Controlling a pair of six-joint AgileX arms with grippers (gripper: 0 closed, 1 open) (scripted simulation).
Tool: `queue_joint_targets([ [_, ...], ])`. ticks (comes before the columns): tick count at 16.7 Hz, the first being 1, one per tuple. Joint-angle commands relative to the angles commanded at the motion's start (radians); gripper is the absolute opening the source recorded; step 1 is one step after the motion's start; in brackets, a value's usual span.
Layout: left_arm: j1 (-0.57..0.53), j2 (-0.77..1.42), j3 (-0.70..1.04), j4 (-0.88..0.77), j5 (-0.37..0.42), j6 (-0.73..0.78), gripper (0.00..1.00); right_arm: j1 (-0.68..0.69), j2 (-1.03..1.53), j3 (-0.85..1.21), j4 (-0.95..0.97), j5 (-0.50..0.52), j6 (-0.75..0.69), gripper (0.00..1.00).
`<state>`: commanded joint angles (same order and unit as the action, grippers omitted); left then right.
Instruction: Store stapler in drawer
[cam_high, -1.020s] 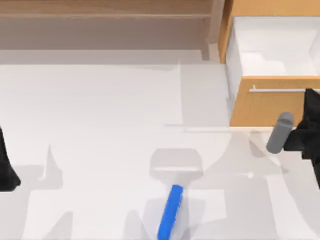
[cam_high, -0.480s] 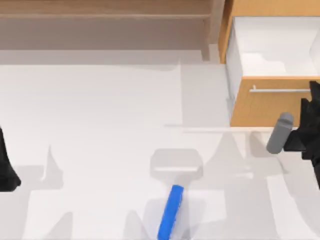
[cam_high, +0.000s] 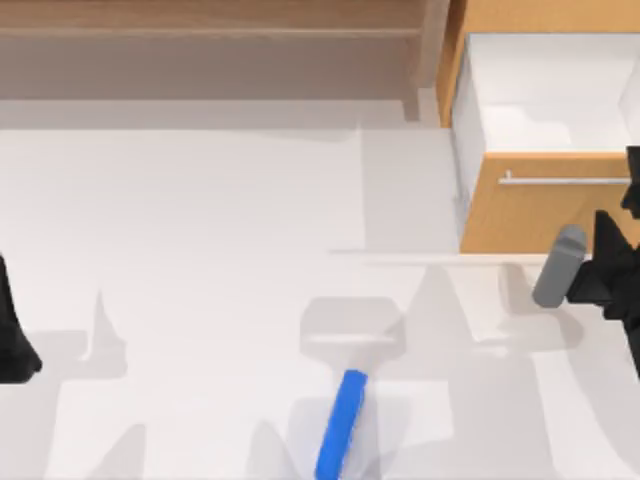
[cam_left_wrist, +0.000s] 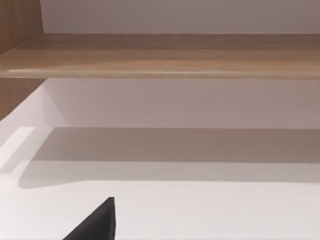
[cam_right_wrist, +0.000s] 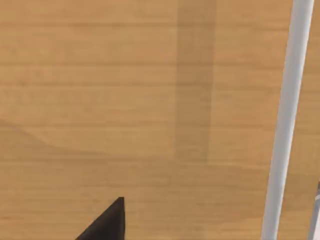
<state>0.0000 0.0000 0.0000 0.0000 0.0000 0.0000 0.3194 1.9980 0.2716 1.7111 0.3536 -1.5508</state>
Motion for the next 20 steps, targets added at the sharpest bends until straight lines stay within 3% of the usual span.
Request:
queue_joint_targets([
  [14,0.000,0.000,0.000,0.000,0.000,0.000,1.00,0.037,0.038,-0.067,0.039,0.030,0.010,1.00],
  [17,0.000,0.000,0.000,0.000,0.000,0.000,1.00,0.107,-0.005,-0.020,-0.022,0.028,0.098,1.00],
  [20,0.000,0.000,0.000,0.000,0.000,0.000,1.00,0.222,-0.060,0.076,-0.176,0.025,0.284,1.00],
])
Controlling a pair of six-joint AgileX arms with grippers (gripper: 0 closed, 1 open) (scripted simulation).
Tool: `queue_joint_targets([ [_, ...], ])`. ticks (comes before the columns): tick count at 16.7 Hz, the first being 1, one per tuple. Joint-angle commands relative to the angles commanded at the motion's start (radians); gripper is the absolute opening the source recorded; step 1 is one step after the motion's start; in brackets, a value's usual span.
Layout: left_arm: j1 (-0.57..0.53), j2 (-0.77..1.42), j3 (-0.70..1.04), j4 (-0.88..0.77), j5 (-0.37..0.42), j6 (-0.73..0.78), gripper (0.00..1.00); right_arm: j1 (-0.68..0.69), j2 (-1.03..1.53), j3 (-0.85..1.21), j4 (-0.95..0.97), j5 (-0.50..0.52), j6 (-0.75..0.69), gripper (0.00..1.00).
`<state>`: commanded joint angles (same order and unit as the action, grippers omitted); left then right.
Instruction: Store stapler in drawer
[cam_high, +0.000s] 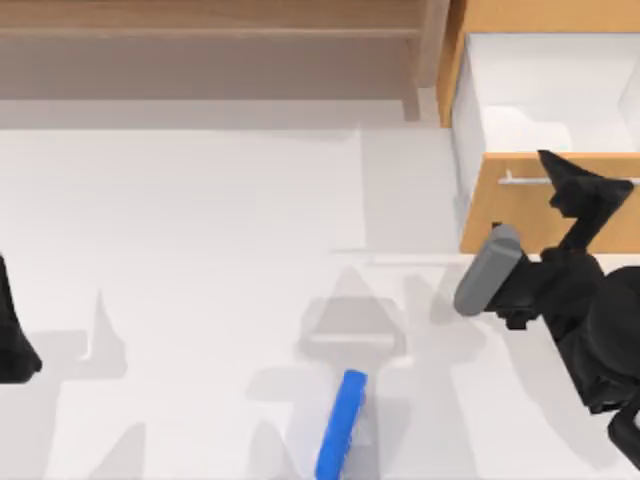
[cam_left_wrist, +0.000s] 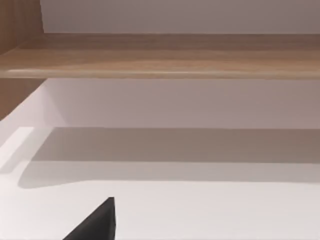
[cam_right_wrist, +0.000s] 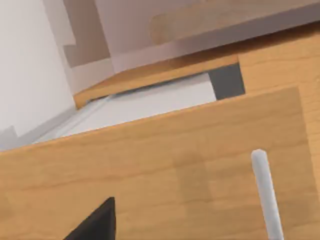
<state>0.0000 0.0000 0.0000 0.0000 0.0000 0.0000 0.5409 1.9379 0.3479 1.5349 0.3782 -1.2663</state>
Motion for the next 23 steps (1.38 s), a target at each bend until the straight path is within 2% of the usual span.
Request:
queue_joint_targets([
  [5,0.000,0.000,0.000,0.000,0.000,0.000,1.00,0.205,-0.062,0.244,-0.446,-0.018,0.491,1.00],
  [12,0.000,0.000,0.000,0.000,0.000,0.000,1.00,0.409,-0.070,0.644,-1.314,-0.101,1.363,1.00],
  [18,0.000,0.000,0.000,0.000,0.000,0.000,1.00,0.470,-0.029,0.939,-2.039,-0.220,2.052,1.00],
  [23,0.000,0.000,0.000,0.000,0.000,0.000,1.00,0.460,0.025,1.099,-2.453,-0.318,2.428,1.00],
])
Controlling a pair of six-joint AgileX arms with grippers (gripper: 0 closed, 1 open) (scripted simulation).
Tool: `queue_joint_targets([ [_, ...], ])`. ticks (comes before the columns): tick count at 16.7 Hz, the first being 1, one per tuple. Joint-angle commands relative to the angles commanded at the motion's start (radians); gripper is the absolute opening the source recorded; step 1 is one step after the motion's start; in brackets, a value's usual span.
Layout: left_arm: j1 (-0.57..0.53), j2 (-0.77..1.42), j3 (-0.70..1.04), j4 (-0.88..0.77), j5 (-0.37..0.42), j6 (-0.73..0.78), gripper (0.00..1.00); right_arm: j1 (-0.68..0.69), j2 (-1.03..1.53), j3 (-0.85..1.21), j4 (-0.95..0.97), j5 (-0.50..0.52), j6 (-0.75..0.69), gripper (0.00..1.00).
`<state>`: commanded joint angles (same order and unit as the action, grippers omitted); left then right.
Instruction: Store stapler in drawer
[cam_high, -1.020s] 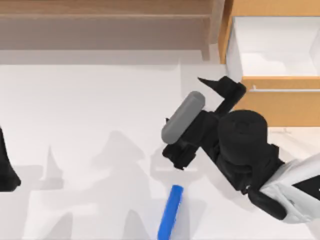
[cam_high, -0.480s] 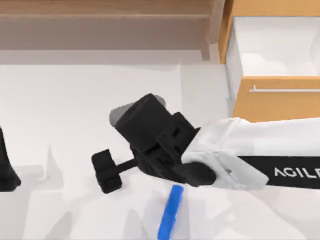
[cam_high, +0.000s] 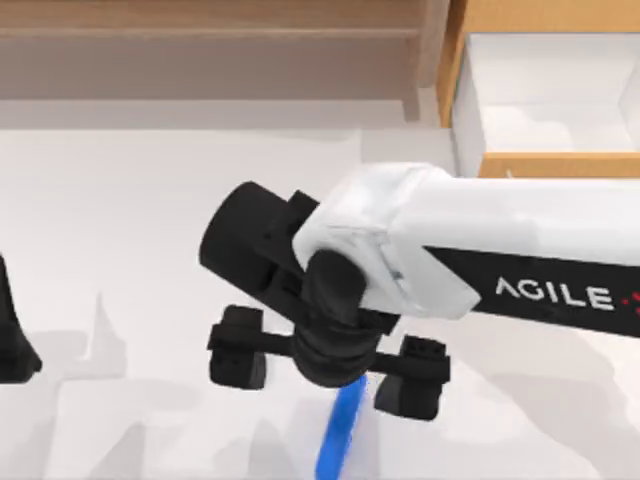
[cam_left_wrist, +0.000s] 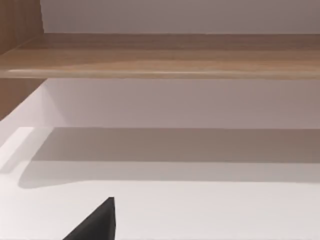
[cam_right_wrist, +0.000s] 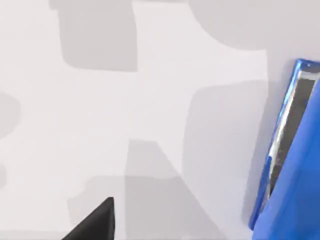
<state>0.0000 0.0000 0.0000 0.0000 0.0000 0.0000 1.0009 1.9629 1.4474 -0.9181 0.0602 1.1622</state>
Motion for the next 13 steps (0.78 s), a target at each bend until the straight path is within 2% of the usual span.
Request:
queue_joint_targets([
  [4,0.000,0.000,0.000,0.000,0.000,0.000,1.00,-0.017,0.032,0.055,-0.144,-0.044,0.125,1.00],
  [13,0.000,0.000,0.000,0.000,0.000,0.000,1.00,-0.017,0.050,0.029,-0.113,-0.048,0.135,1.00],
])
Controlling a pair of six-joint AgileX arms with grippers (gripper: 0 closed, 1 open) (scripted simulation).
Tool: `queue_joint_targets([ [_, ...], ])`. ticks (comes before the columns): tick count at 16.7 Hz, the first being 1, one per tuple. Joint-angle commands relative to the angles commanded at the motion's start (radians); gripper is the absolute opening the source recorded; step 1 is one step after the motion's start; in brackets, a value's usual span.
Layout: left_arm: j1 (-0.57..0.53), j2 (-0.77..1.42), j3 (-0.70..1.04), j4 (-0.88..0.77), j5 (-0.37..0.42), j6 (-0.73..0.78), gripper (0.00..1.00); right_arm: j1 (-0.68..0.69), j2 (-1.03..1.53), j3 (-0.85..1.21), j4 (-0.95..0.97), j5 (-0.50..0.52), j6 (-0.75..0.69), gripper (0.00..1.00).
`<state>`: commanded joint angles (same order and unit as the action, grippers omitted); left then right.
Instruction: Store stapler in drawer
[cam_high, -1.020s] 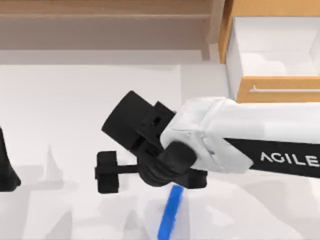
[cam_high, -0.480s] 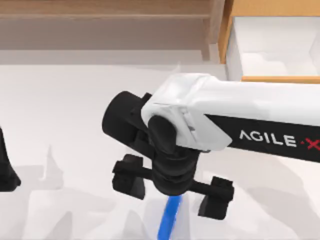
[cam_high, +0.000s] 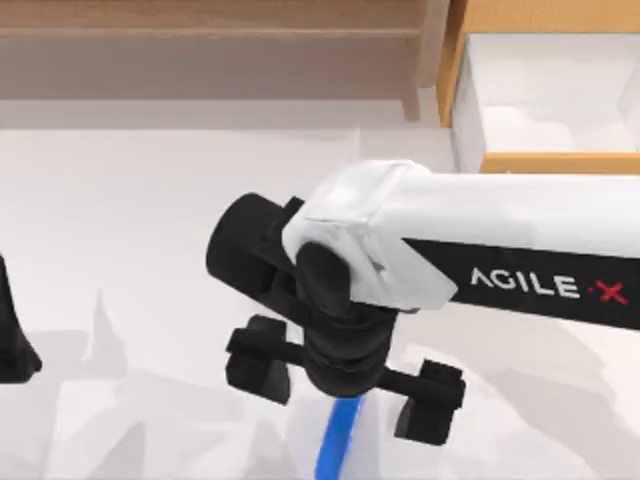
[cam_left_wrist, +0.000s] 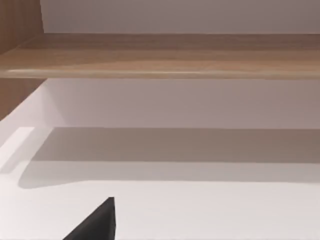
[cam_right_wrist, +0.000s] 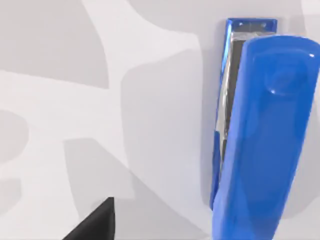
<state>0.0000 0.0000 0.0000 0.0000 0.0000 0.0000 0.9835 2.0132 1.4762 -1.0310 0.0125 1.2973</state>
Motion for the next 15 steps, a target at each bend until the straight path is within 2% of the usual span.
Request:
queue_joint_targets([
  [5,0.000,0.000,0.000,0.000,0.000,0.000,1.00,-0.001,0.070,-0.098,0.176,0.000,-0.001,1.00],
  [10,0.000,0.000,0.000,0.000,0.000,0.000,1.00,-0.001,0.084,-0.117,0.205,0.001,0.000,1.00],
  [15,0.000,0.000,0.000,0.000,0.000,0.000,1.00,-0.001,0.084,-0.117,0.205,0.001,0.000,0.62],
])
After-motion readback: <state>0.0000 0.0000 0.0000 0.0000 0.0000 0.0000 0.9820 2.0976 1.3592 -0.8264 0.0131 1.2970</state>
